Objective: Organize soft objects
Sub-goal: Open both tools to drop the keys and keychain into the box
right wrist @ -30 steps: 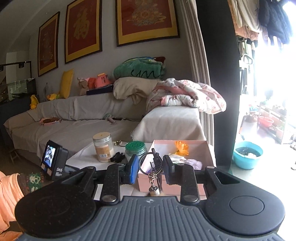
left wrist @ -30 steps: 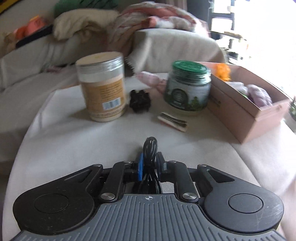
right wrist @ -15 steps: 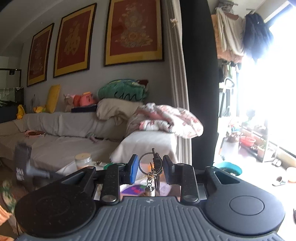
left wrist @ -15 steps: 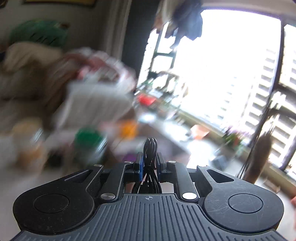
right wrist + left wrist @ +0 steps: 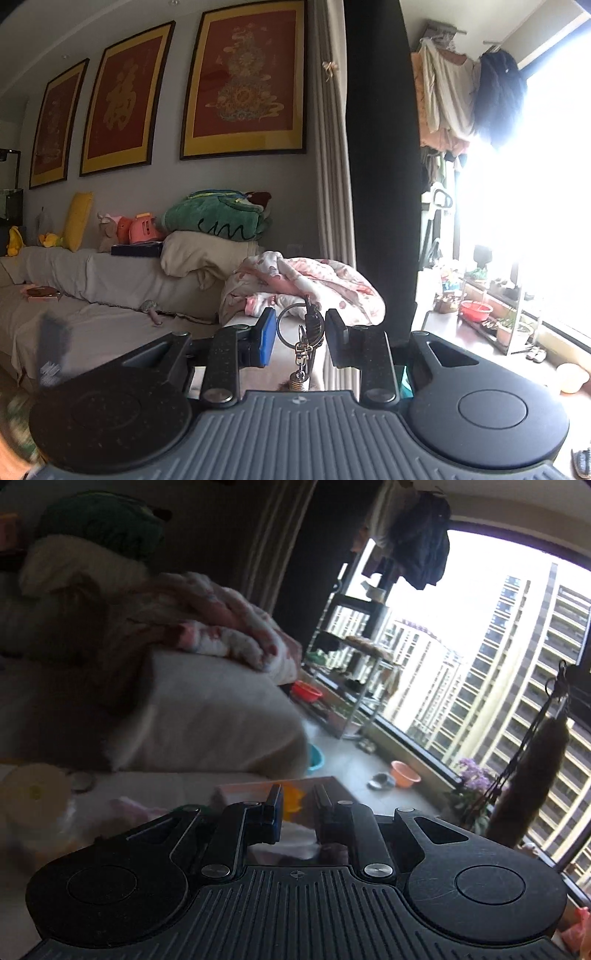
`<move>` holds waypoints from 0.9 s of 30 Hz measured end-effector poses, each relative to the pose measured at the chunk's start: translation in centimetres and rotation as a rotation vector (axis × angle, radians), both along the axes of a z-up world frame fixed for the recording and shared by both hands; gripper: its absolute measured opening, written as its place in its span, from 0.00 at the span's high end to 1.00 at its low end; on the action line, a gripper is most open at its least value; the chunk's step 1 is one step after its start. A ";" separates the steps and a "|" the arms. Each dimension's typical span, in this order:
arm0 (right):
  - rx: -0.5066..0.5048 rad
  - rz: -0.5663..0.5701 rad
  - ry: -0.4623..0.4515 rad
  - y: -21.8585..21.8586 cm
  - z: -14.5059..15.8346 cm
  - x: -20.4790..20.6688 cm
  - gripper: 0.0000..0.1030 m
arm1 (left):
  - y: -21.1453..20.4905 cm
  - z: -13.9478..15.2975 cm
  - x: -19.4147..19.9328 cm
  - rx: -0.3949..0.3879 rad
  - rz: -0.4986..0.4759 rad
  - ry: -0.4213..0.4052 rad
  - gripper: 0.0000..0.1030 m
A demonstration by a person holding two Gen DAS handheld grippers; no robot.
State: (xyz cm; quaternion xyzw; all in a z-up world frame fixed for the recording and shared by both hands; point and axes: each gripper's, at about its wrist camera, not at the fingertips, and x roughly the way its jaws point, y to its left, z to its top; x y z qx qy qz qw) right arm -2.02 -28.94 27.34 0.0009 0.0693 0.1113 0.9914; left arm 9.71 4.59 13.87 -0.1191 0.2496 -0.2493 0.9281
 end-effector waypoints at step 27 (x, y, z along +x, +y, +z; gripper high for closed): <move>0.039 0.073 0.787 9.0 -20.2 22.2 0.65 | 9.1 -9.4 -2.8 0.062 0.131 0.286 0.82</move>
